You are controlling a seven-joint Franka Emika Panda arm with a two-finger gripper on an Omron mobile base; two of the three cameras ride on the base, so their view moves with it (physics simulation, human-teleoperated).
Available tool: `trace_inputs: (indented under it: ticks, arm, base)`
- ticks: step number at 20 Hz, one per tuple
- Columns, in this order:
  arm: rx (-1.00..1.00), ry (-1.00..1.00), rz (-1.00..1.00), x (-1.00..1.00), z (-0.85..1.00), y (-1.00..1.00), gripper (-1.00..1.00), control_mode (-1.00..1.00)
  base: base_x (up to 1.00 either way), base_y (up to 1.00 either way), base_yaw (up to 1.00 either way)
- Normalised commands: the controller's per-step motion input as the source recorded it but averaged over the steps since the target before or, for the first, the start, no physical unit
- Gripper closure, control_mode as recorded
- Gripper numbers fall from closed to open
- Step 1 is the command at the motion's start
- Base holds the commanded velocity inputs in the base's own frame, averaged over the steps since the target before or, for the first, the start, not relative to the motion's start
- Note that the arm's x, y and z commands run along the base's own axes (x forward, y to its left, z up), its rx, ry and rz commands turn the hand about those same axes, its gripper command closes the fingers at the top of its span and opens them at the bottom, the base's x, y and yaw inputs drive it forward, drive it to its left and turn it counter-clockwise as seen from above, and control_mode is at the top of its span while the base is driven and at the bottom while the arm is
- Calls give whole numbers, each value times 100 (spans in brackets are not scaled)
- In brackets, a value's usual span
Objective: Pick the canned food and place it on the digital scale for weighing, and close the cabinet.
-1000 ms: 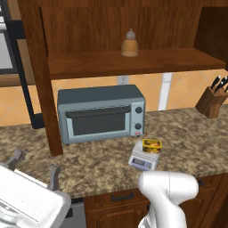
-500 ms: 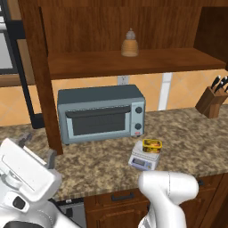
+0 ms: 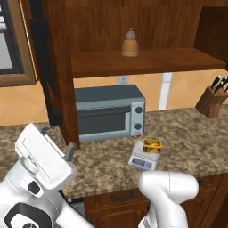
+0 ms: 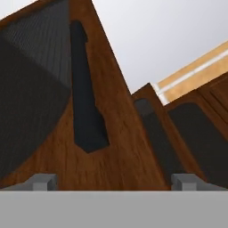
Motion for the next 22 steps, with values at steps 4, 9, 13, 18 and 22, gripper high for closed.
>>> trace_inputs:
  ticks: [4, 9, 13, 18, 22]
  arm:
    - [28, 0, 0, 86, 11, -100, -100, -100]
    - [29, 0, 0, 100, 10, -100, -100, -100]
    - [26, 7, 2, 100, 4, -96, -100, -100]
    - [15, 12, 15, 100, 0, -85, -100, -100]
    - [10, 7, 18, 100, 0, -76, -100, -100]
  base:
    - [0, 0, 0]
    - [0, 0, 0]
    - [0, 0, 0]
    - [0, 0, 0]
    - [0, 0, 0]
